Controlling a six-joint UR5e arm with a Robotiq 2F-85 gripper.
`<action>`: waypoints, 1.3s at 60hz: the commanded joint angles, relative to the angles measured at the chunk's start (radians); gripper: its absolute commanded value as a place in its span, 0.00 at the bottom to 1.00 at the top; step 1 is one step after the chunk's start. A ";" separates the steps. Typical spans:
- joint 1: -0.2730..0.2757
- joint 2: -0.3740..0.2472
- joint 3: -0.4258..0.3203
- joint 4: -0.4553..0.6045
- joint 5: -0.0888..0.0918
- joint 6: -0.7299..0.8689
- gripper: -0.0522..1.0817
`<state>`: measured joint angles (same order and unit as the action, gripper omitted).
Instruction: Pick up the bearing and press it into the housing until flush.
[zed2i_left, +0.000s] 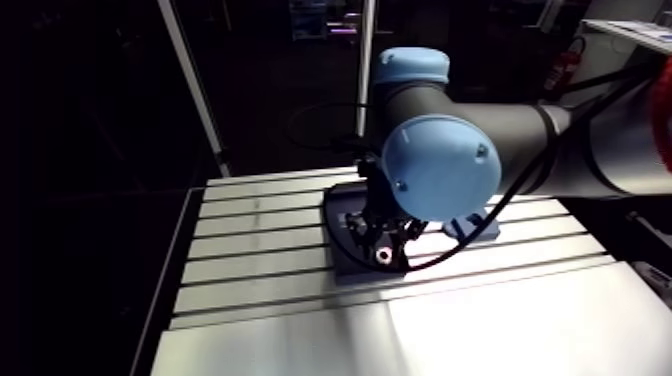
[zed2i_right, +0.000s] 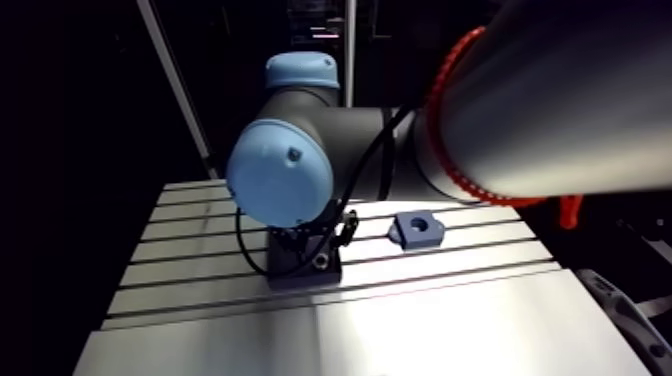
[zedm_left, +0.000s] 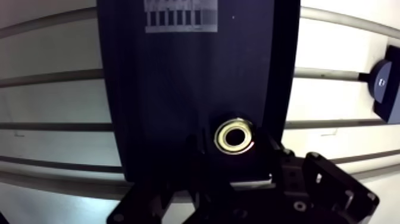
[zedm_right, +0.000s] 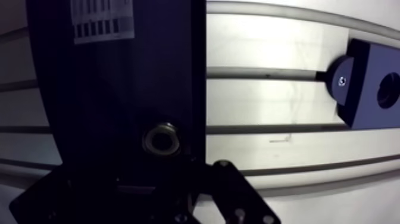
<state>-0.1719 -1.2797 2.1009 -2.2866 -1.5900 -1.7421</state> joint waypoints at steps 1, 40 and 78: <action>0.000 0.001 0.000 0.000 0.000 0.000 0.44; 0.002 0.004 -0.002 0.000 0.000 0.002 0.44; 0.002 0.009 0.000 -0.001 0.000 0.003 0.48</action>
<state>-0.1703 -1.2733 2.1008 -2.2868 -1.5900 -1.7391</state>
